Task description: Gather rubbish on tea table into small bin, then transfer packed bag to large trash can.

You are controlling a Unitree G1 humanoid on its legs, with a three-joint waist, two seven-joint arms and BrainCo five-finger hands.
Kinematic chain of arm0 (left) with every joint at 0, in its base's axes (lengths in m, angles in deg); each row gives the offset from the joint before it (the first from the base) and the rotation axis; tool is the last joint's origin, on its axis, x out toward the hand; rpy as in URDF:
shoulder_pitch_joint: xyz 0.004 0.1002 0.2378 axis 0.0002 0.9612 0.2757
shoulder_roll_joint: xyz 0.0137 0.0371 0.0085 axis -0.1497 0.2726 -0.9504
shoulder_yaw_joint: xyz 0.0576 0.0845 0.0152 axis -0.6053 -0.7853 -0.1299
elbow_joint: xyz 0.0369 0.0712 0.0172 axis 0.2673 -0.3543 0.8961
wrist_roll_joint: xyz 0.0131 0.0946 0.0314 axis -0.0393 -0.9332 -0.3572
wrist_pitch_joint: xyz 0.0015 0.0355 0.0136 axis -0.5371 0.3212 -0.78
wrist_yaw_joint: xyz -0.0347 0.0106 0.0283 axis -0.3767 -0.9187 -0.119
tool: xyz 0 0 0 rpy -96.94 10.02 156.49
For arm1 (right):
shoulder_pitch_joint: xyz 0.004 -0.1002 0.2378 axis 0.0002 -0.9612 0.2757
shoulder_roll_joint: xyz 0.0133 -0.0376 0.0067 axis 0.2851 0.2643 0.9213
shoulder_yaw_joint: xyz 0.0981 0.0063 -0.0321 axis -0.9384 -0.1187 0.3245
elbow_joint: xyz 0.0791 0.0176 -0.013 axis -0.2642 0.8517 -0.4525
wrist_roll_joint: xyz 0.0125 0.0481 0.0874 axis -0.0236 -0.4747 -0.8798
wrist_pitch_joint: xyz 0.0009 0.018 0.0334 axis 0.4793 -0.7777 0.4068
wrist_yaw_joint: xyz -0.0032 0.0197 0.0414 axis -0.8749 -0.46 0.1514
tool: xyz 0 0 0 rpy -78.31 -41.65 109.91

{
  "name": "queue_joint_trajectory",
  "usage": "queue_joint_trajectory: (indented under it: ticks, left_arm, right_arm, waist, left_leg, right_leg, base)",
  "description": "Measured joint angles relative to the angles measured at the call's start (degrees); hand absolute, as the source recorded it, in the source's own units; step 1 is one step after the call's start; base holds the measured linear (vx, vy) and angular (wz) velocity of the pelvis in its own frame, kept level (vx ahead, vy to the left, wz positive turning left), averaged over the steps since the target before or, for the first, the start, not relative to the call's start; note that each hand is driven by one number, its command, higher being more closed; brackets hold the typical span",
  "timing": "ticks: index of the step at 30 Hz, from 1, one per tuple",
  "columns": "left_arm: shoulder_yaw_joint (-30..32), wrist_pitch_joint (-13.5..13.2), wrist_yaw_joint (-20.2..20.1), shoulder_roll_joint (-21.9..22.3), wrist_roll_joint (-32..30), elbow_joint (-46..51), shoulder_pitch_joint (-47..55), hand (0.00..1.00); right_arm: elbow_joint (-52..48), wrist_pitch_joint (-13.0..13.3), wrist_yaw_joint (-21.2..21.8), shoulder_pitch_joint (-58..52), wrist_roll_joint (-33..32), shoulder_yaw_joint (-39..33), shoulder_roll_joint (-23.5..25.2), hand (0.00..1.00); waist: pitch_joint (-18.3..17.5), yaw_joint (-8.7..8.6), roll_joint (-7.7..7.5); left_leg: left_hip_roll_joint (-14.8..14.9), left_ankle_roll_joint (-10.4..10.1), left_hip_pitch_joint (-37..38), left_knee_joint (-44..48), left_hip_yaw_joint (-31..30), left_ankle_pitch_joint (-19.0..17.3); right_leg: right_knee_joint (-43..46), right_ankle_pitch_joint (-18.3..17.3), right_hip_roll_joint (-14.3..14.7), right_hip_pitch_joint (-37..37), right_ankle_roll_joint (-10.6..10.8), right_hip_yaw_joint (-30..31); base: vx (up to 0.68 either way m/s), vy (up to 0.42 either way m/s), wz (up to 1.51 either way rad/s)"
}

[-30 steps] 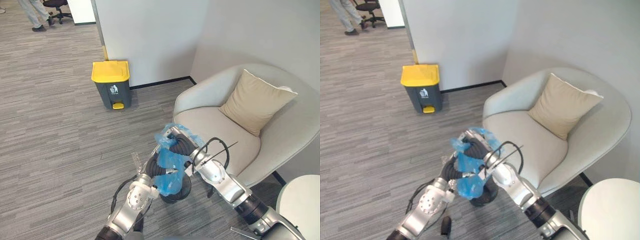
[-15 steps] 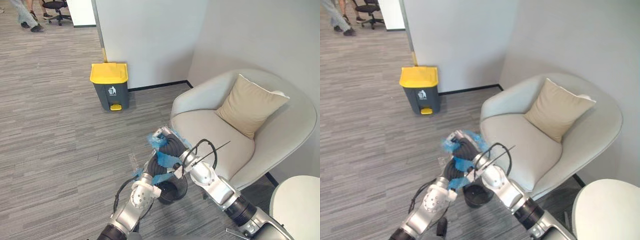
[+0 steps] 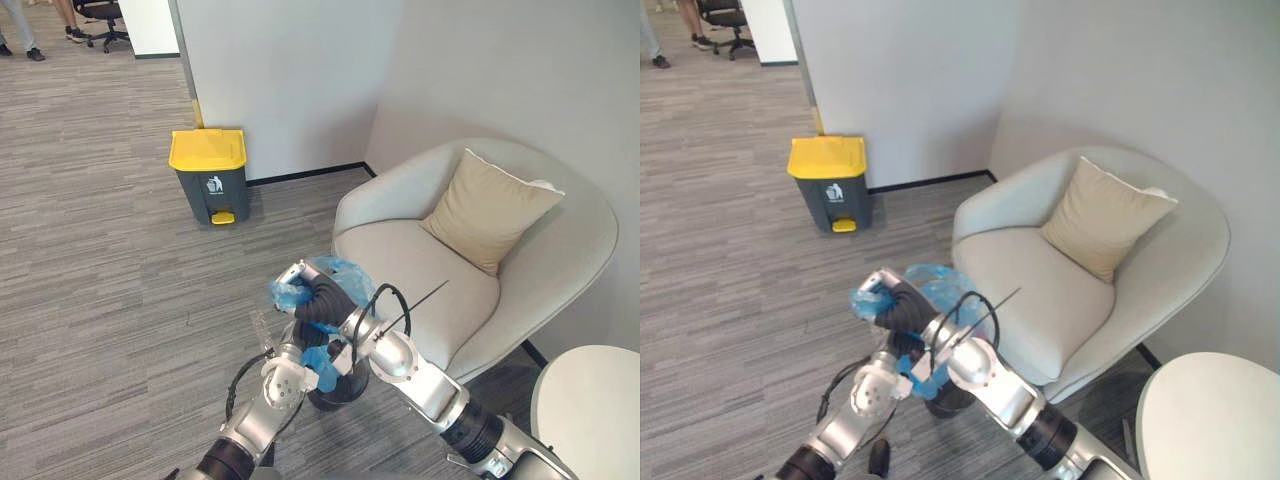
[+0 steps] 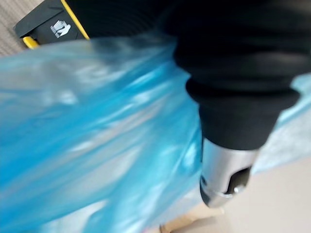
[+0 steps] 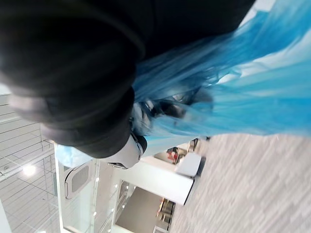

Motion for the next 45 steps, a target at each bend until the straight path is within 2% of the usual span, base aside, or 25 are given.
queue_joint_trajectory:
  ticks: [9, 12, 19, 24, 25, 32, 35, 37, 41, 45]
  left_arm:
    - [-1.2, 0.0, -0.7, -0.1, 5.8, -1.4, 0.0, 1.0]
    - [-0.9, 0.0, -0.7, -0.1, 6.0, -1.7, 0.0, 1.0]
    - [-0.5, 0.2, -0.7, -0.1, 7.2, -2.2, 0.0, 1.0]
    - [1.6, 0.2, -0.8, 0.0, 9.0, -2.1, 0.0, 1.0]
    - [1.9, 0.2, -0.9, 0.0, 9.5, -1.9, 0.0, 1.0]
    - [3.5, 0.1, -1.6, -0.1, 11.0, 2.1, 0.1, 1.0]
    - [3.9, 0.1, -1.6, -0.1, 11.7, 3.4, 0.1, 1.0]
    - [4.1, 0.1, -1.6, -0.1, 12.2, 3.7, 0.1, 1.0]
    - [6.8, 0.1, -1.6, -0.2, 12.5, 5.8, 0.7, 1.0]
    - [8.8, 0.0, -1.5, -0.2, 12.6, 7.9, 1.7, 1.0]
  right_arm:
    - [0.3, 0.0, 0.4, 0.2, 0.2, 1.0, 0.0, 1.0]
    - [0.6, 0.0, 0.4, -0.5, 0.4, 0.8, 0.2, 1.0]
    - [7.0, 0.3, 0.8, -2.0, 3.4, 0.2, 2.2, 1.0]
    - [7.2, 0.3, 1.1, -5.2, 6.6, -2.7, 2.1, 1.0]
    - [7.4, 0.3, 1.1, -5.9, 7.7, -3.4, 2.0, 0.0]
    - [10.3, 0.3, -0.7, -6.5, 16.0, -4.1, 1.0, 0.0]
    - [10.3, 0.4, -1.4, -6.6, 18.8, -6.5, 0.5, 0.0]
    - [10.3, 0.4, -2.3, -6.6, 20.8, -8.2, -0.8, 0.0]
    - [6.5, 0.5, -4.3, -6.8, 25.4, -13.1, -8.0, 0.0]
    - [2.4, 0.8, -7.0, -7.5, 30.0, -19.2, -10.9, 0.0]
  waist:
    - [0.0, -0.23, -0.03]
    - [0.0, -0.31, -0.03]
    - [0.2, -0.61, -0.27]
    - [0.4, -0.62, -0.56]
    - [0.4, -0.62, -0.6]
    - [0.5, -0.64, -0.76]
    - [0.5, -0.63, -0.82]
    - [0.5, -0.63, -0.83]
    - [0.6, -0.76, -0.79]
    - [0.7, -0.88, -0.67]
  left_leg:
    - [0.1, -0.5, 0.2, 0.0, 1.1, -0.2]
    - [0.1, -0.2, 0.2, 0.3, 1.2, 0.1]
    - [0.1, -0.2, 0.3, 0.2, 1.2, 0.0]
    - [0.0, -0.2, 0.3, 0.0, 1.1, 0.0]
    - [0.0, -0.2, 0.3, 0.0, 1.1, 0.0]
    - [0.0, -0.2, 0.3, 0.1, 1.0, 0.0]
    - [-0.1, -0.2, 0.3, 0.3, 1.0, 0.0]
    - [-0.1, -0.1, 0.3, 0.3, 1.0, 0.0]
    - [-0.1, -0.1, 0.5, 0.3, 1.3, 0.0]
    - [0.0, 0.1, 1.0, 0.2, 2.2, -0.1]
  right_leg:
    - [-0.1, 0.0, 0.2, -0.4, -0.1, 1.3]
    - [-0.2, 0.0, 0.2, -0.4, -0.1, 1.3]
    - [-0.4, 0.0, 0.2, -0.2, -0.1, 1.3]
    - [-0.4, 0.0, 0.1, -0.2, -0.1, 1.2]
    - [-0.4, 0.0, 0.1, -0.2, -0.1, 1.2]
    - [-0.4, 0.0, 0.1, -0.1, -0.1, 1.1]
    - [-0.4, 0.0, 0.0, -0.1, -0.1, 1.2]
    - [-0.4, 0.0, 0.0, -0.1, -0.1, 1.2]
    - [-0.4, 0.0, 0.0, -0.1, -0.1, 1.3]
    - [-0.3, 0.0, -0.1, 0.0, -0.1, 1.9]
  base:
    - [0.02, -0.013, -0.07]
    - [0.04, -0.019, -0.02]
    - [0.0, 0.0, 0.0]
    - [0.0, 0.0, 0.0]
    - [0.0, 0.0, 0.0]
    - [0.0, 0.0, 0.0]
    - [0.0, 0.0, 0.0]
    - [0.0, 0.0, 0.0]
    - [0.0, 0.0, -0.01]
    - [0.0, -0.003, -0.1]
